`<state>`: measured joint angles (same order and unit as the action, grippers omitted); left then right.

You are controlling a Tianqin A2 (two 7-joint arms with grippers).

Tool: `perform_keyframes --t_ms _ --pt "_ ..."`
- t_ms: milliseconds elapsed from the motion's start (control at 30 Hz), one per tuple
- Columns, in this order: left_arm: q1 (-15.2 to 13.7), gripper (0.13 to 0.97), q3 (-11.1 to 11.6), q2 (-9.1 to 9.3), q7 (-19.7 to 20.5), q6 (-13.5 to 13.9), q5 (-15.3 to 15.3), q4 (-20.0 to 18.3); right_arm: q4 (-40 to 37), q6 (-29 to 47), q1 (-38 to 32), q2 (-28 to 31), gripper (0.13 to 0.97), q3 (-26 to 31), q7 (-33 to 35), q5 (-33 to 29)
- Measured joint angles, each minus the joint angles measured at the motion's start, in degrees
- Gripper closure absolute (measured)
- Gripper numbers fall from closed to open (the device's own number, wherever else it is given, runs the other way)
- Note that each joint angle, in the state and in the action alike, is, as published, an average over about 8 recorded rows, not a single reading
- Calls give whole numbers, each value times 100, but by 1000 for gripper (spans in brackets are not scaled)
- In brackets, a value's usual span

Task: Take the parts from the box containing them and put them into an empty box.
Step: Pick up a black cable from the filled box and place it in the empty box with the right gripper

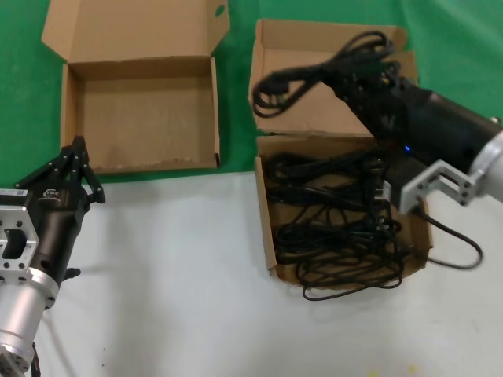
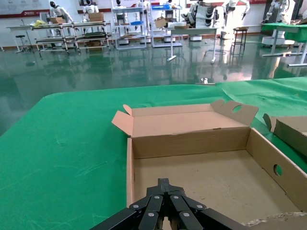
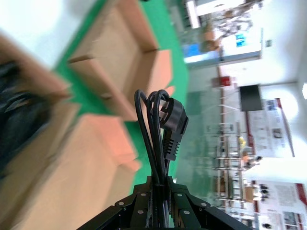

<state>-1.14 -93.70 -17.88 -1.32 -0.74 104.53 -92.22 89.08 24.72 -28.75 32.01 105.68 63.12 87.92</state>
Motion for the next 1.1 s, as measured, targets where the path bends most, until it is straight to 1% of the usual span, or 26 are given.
perform_keyframes --t_ms 133,300,500,633,900,1100 --pt "0 952 0 0 0 0 0 0 0 -63 -231 -239 897 143 -153 -49" --pt "0 952 0 0 0 0 0 0 -215 -135 -575 -698 897 446 -133 -135" --pt "0 952 0 0 0 0 0 0 -725 -256 -948 -1369 897 835 141 -190" --pt "0 952 0 0 0 0 0 0 -1072 -308 -1091 -1769 897 971 420 -102" --pt "0 952 0 0 0 0 0 0 -1544 -238 -1133 -2411 894 877 1118 311" --pt "0 952 0 0 0 0 0 0 -1760 -108 -1057 -2720 893 720 1604 563"
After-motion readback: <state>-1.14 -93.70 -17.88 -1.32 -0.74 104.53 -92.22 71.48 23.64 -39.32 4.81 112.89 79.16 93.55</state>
